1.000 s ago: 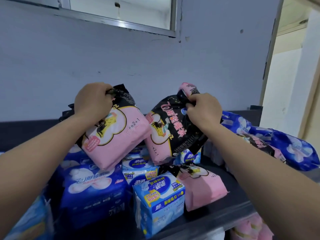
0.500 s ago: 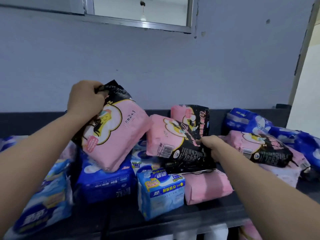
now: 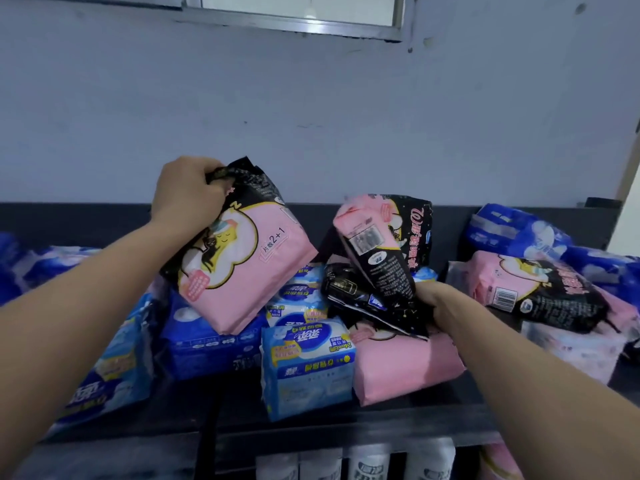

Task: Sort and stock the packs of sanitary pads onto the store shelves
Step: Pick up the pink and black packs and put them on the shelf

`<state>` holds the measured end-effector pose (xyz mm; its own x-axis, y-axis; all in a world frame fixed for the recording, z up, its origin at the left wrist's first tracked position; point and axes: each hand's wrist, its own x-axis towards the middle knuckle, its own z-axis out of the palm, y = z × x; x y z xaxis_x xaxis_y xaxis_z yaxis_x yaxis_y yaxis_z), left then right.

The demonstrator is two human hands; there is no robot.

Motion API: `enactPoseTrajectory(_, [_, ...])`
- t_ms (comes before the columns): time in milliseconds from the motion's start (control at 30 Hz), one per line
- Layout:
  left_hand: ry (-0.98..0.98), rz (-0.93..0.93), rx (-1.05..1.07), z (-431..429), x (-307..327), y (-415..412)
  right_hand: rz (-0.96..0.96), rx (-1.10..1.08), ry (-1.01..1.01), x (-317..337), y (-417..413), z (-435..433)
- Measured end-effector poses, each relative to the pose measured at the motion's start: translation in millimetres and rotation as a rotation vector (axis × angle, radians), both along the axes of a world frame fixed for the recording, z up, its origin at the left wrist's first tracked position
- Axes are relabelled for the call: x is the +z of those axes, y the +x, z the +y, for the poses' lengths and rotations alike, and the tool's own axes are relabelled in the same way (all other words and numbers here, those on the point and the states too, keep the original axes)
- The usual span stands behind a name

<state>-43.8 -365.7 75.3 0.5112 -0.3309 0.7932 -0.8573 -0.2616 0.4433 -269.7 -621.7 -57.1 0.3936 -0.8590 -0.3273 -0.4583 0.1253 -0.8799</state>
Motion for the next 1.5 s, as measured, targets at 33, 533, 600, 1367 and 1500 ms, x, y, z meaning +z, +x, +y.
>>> enactPoseTrajectory(33, [-0.001, -0.002, -0.002, 0, 0, -1, -0.010, 0.004, -0.013, 0, 0, 2])
enactPoseTrajectory(533, [-0.313, 0.110, 0.066, 43, 33, -18, -0.202, -0.152, -0.784, 140, 18, 79])
enactPoseTrajectory(600, [-0.343, 0.128, 0.076, 60, 39, -16, -0.246, -0.121, -0.836, 147, 27, 95])
enactPoseTrajectory(1367, [-0.568, 0.170, 0.754, 432, 17, -58, -0.683, 0.642, -1.013, 159, 186, 425])
enactPoseTrajectory(1500, [-0.558, 0.172, 0.875, 508, 12, -77, -0.739, 0.774, -1.024, 153, 205, 503])
